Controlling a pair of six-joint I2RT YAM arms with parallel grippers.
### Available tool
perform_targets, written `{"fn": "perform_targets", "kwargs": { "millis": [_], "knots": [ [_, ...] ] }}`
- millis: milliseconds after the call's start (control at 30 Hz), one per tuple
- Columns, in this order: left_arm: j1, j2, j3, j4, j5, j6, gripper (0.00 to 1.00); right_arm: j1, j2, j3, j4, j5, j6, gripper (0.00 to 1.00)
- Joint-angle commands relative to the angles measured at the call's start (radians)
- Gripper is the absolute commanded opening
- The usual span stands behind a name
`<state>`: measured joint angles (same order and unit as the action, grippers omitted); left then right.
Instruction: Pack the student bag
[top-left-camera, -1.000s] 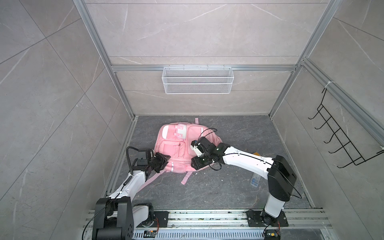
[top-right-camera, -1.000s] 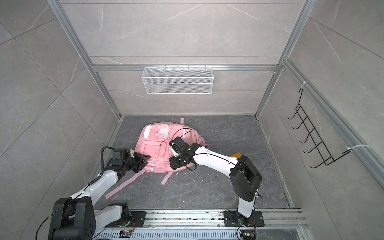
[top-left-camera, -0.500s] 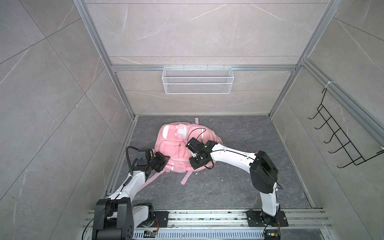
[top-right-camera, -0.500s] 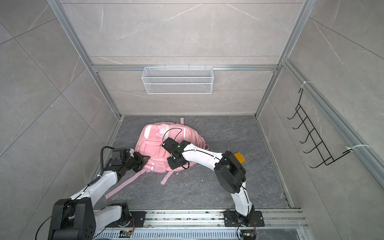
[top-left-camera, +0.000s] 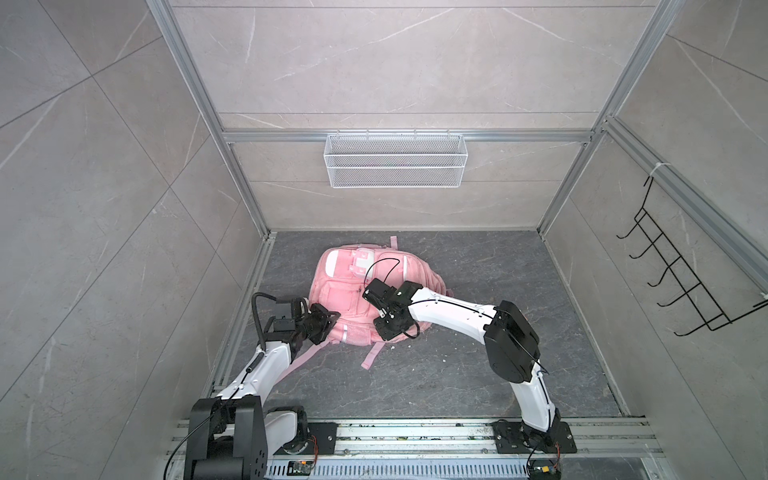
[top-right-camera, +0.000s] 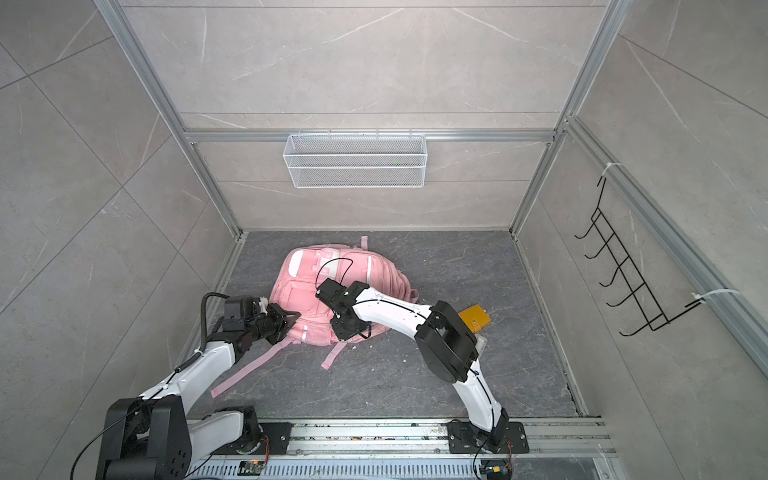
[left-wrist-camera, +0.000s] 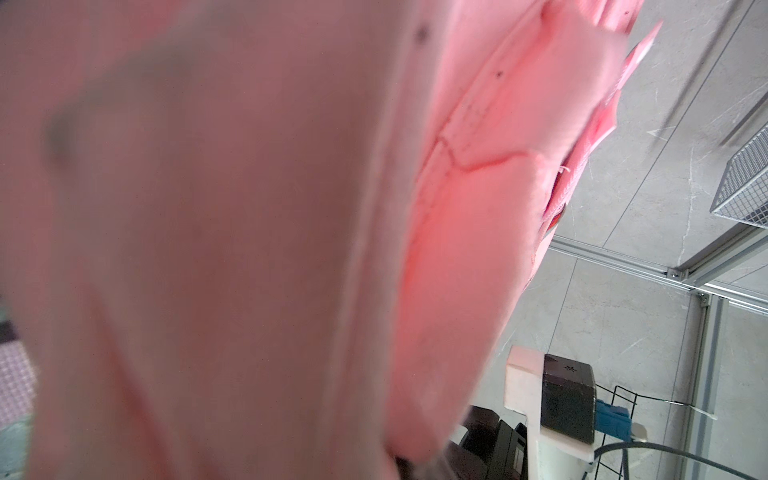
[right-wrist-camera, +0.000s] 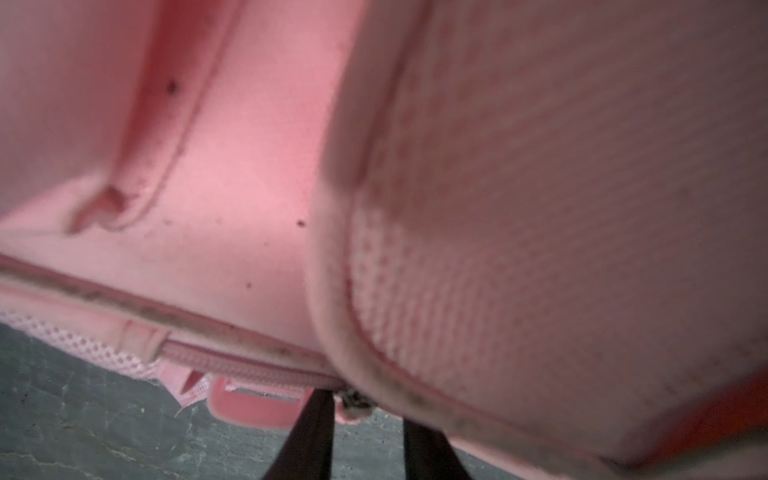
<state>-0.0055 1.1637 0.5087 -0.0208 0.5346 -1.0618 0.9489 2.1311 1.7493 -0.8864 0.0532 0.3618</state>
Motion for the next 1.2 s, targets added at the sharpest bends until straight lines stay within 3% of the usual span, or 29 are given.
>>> {"fn": "perform_targets", "kwargs": {
  "millis": [0,100,267,333,467,633,700,833,1033,1167],
  "knots": [
    [0.002,-0.016,0.008,0.006,-0.004,0.017,0.0,0.008,0.032,0.028,-0.038,0.031,-0.012,0.22],
    [0.002,-0.019,0.005,0.002,-0.004,0.019,0.0,0.01,0.02,0.018,-0.046,0.049,-0.011,0.2],
    [0.002,-0.017,0.006,0.004,-0.004,0.019,0.0,0.01,-0.016,-0.052,-0.008,0.038,-0.005,0.46],
    [0.002,-0.013,0.008,0.004,-0.004,0.019,0.0,0.009,-0.029,-0.077,0.016,0.023,-0.001,0.48],
    [0.002,-0.007,0.009,0.005,-0.001,0.019,0.0,0.011,-0.035,-0.099,0.056,-0.009,0.005,0.43],
    [0.002,-0.01,0.008,0.004,-0.001,0.019,0.0,0.011,-0.026,-0.085,0.046,0.005,0.005,0.23],
    [0.002,-0.016,0.007,0.0,-0.002,0.019,0.0,0.011,-0.037,-0.088,0.042,0.019,0.005,0.2],
    [0.002,-0.02,0.003,-0.002,-0.008,0.02,0.0,0.011,-0.061,-0.093,0.022,0.05,0.005,0.2],
    [0.004,-0.027,-0.011,0.003,-0.012,0.022,0.0,0.01,-0.113,-0.121,0.001,0.088,0.011,0.37],
    [0.004,-0.029,-0.016,0.004,-0.01,0.023,0.0,0.011,-0.129,-0.155,0.016,0.081,0.027,0.36]
  ]
}}
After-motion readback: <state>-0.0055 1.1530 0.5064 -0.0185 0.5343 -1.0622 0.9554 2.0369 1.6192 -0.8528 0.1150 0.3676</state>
